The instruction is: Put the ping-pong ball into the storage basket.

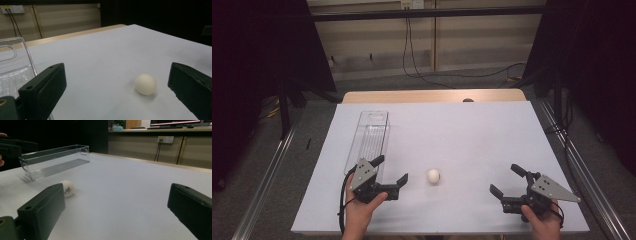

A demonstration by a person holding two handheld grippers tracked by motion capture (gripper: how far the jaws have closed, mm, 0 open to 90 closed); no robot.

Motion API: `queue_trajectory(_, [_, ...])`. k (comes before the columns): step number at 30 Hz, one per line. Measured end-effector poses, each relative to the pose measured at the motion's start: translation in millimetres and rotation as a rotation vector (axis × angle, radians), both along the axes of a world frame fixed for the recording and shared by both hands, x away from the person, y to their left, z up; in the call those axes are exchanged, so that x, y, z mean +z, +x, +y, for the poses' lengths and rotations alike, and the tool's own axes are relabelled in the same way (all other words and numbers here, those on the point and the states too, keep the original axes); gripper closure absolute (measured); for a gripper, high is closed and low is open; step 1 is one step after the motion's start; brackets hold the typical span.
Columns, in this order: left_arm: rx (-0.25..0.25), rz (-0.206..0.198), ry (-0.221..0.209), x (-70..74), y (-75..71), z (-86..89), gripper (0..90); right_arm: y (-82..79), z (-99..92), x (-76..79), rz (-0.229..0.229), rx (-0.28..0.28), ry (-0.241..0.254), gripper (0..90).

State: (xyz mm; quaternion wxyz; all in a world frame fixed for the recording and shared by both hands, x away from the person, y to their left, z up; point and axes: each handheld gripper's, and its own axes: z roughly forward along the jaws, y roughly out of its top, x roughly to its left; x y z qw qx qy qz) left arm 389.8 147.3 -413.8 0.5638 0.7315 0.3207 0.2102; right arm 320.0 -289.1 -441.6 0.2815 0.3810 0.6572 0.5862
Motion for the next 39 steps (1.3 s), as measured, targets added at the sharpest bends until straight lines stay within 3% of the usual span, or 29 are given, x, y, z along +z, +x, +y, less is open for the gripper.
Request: queue_trajectory(39, [-0.059,0.048,0.049,-5.2,9.2,-24.1,1.9,0.0,-0.1,0.3,-0.002,0.004,0.005,0.7])
